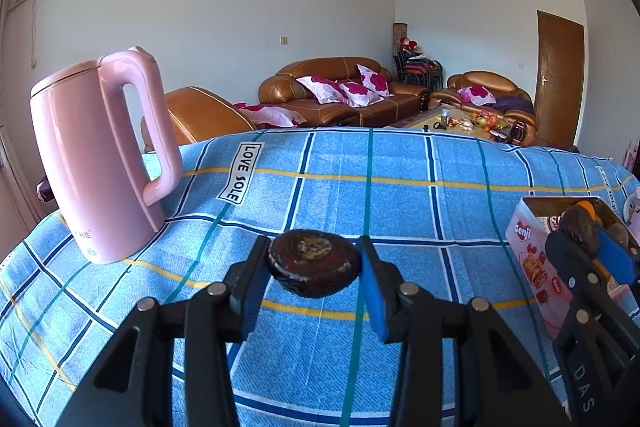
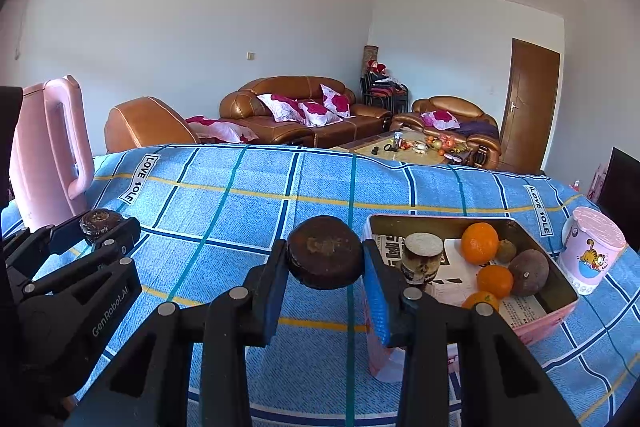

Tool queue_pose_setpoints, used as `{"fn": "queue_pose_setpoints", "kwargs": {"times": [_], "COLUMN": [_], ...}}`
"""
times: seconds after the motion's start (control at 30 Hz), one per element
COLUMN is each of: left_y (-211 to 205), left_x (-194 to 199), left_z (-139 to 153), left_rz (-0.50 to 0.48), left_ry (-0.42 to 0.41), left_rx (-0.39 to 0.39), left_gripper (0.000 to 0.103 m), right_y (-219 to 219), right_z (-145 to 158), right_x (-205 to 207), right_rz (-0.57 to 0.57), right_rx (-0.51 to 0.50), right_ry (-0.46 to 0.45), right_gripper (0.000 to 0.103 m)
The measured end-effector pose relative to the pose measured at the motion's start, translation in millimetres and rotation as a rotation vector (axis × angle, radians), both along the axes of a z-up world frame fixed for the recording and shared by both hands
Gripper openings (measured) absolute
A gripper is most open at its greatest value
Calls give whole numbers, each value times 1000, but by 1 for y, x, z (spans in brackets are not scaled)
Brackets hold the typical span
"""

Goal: Organize fruits
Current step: 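Carry both brown cakes over the pink tin with both tools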

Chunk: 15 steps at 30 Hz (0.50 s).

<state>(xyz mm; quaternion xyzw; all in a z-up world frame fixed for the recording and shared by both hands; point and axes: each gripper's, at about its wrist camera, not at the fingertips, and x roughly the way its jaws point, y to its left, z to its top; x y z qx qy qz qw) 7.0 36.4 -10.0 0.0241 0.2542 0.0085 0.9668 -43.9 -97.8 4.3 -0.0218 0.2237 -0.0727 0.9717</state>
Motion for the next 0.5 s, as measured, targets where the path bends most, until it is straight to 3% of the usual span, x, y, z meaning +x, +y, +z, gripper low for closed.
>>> {"fn": "queue_pose_setpoints", "kwargs": {"times": [0.5], "left_y": [-29], "left_x": [-14], "left_z": [1], "left_rz": [-53], "left_ry": [14], "left_rx": [-3], "left_gripper": [45], "right_y": [-28], "right_z": [1], "right_x": [-18], "right_rz": [-20], "right_rx": [-5], "right_ry": [-8], "right_gripper": [39]}}
